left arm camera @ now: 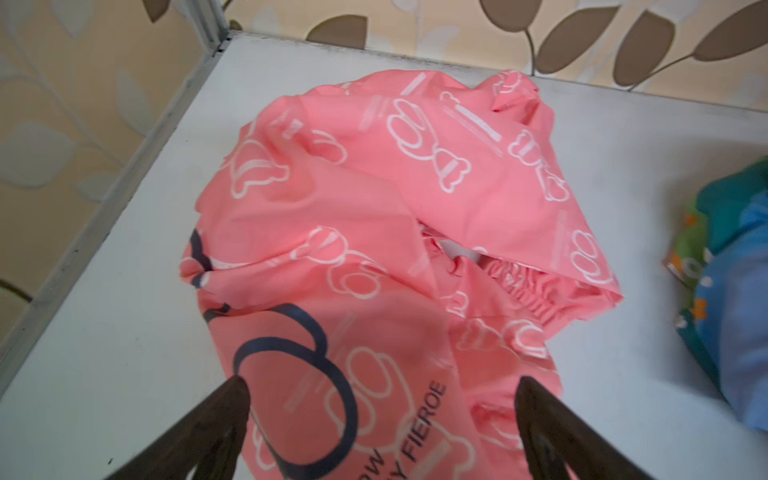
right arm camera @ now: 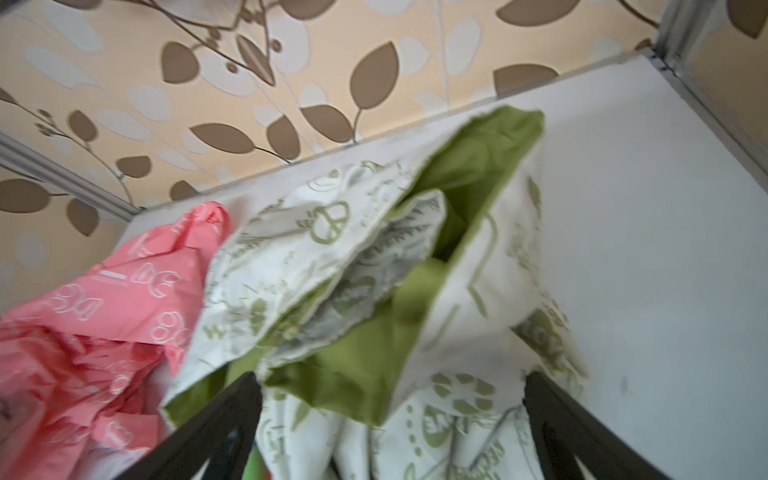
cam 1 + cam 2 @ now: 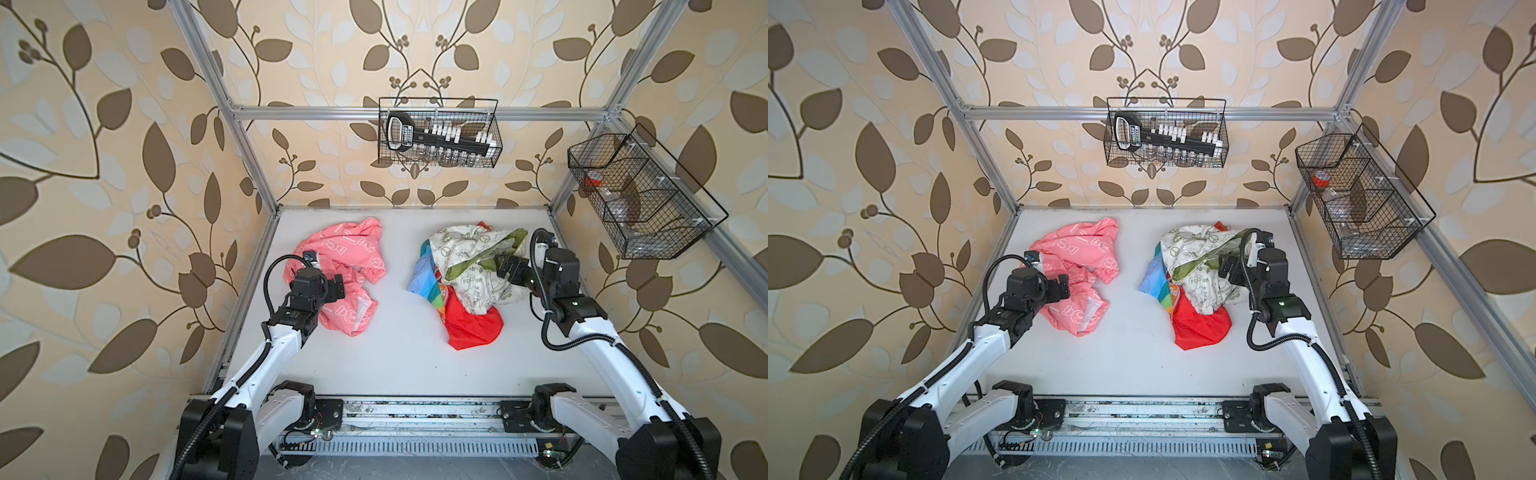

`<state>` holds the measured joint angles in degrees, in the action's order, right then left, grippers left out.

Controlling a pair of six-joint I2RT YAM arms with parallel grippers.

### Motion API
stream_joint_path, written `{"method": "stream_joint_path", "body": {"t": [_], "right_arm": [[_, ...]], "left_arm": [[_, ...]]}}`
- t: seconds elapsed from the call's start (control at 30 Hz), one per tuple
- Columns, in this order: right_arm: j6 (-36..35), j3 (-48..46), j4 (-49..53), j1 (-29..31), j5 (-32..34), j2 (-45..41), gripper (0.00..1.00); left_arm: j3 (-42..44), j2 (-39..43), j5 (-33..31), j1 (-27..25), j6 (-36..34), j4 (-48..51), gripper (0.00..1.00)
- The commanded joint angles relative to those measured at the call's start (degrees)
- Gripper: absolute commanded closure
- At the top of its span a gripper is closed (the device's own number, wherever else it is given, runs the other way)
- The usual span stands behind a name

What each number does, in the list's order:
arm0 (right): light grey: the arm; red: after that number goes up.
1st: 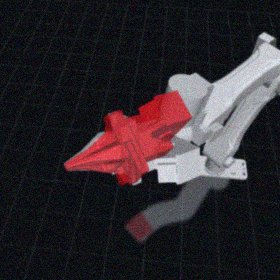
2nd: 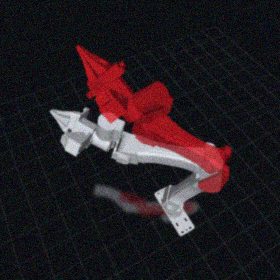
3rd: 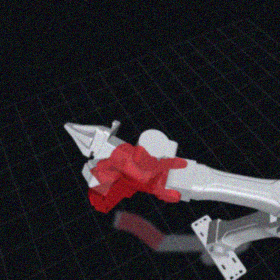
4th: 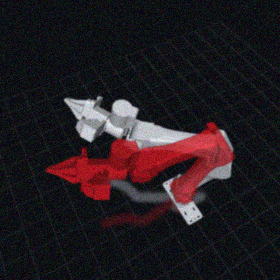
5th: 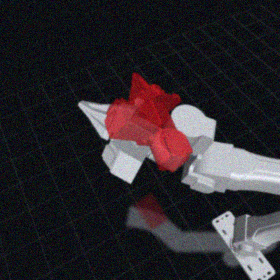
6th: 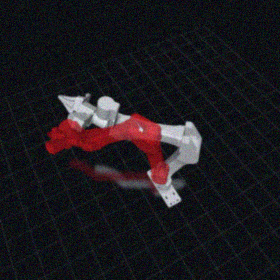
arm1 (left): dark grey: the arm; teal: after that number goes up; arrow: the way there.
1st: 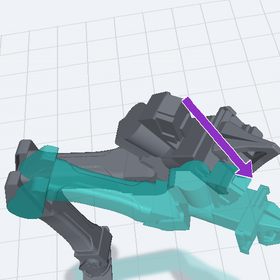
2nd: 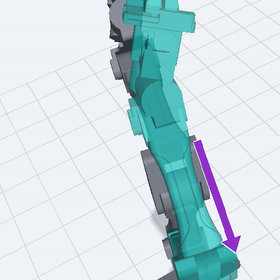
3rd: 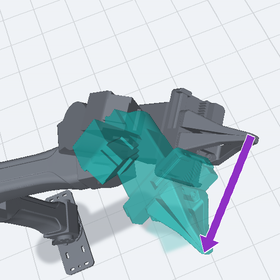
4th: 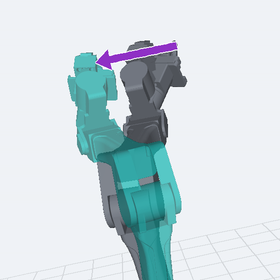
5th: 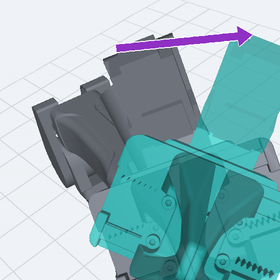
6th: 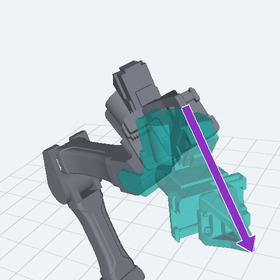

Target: Pick out a specific cloth from the pile

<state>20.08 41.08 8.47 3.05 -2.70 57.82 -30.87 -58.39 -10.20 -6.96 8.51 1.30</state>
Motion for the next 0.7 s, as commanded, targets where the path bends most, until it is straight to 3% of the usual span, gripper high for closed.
{"method": "stream_joint_path", "body": {"t": [0.0, 0.17, 0.27, 0.4, 0.57, 0.67], "right_arm": [[-4.98, -4.18, -8.33, -1.41, 3.45, -1.02, 0.0], [-8.22, -7.98, -16.96, -4.17, 6.99, 5.16, 0.0], [-10.32, -8.77, -20.36, -4.62, 14.4, 11.39, 0.01], [-7.68, -14.31, -34.55, -5.43, 25.57, 17.32, 0.01], [-7.97, -23.23, -54.25, -6.81, 20.08, 18.52, 0.01], [-9.47, -25.66, -63.41, -6.83, 16.31, 20.85, 0.01]], "left_arm": [[1.52, -0.43, -2.96, 0.28, -3.17, -9.05, 0.01], [6.66, -5.96, -4.26, 0.52, -7.1, -22.23, 0.01], [7.05, -10.89, -3.53, 0.72, -8.72, -26.75, 0.01], [6.63, -17.89, -0.86, 1.41, -10.31, -31.19, 0.01], [3.57, -21.94, 1.79, 2.13, -10.64, -30.88, 0.01], [8.01, -27.68, 5.79, 4.71, -9.07, -43.77, 0.01]]}}
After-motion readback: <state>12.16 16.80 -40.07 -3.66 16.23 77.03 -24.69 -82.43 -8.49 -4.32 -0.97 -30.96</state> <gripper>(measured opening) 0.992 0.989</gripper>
